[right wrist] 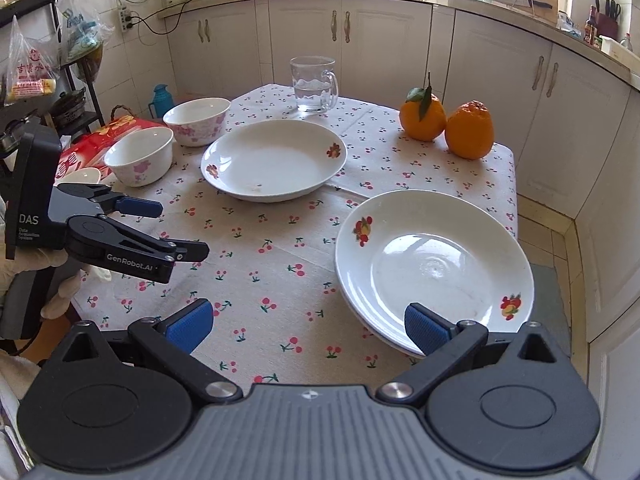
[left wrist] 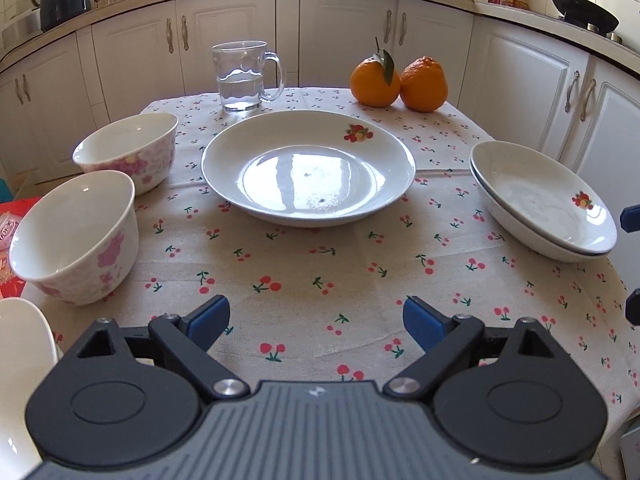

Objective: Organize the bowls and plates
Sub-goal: 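Withdraw the right tool from the stacked plates, then move the right tool to the white flowered plate and grasp its rim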

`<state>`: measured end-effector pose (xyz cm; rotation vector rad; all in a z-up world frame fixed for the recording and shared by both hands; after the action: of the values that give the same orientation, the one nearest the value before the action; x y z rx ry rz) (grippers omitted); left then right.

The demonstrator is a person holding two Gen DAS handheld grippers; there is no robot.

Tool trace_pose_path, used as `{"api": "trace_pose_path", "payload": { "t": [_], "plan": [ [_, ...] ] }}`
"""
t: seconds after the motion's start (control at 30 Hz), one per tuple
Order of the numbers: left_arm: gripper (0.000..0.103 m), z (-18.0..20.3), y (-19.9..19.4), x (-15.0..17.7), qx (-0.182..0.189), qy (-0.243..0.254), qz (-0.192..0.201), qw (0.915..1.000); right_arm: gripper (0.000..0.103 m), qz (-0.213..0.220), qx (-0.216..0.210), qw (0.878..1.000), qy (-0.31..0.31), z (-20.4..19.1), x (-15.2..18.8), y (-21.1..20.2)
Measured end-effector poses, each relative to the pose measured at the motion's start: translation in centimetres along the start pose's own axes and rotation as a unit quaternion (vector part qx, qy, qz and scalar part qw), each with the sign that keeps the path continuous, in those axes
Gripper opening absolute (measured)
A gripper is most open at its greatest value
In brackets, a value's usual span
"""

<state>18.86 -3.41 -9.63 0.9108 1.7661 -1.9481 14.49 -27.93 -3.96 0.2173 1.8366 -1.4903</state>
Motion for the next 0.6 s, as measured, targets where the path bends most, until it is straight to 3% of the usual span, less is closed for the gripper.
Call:
{"api": "trace_pose_path", "payload": {
  "t": [0.6],
  "plan": [
    [0.102, 0.3, 2.8, -1.1, -0.008, 0.01, 0.009, 0.9999, 0.103, -0.016, -0.024, 0.999, -0.02, -0.7, -3.0, 3.8]
  ]
}}
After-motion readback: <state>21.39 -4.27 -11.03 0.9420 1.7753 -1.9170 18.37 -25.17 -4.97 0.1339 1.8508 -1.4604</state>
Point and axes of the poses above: each gripper's, at about its wrist camera, not at the fingertips, and y roughly the way its jaws point, z to its right, x to its underside, the point moved 1 cm from there along y, roughly the way its jaws point, and after that the axes turned 4 degrees about -z, right-handed, at the moved point
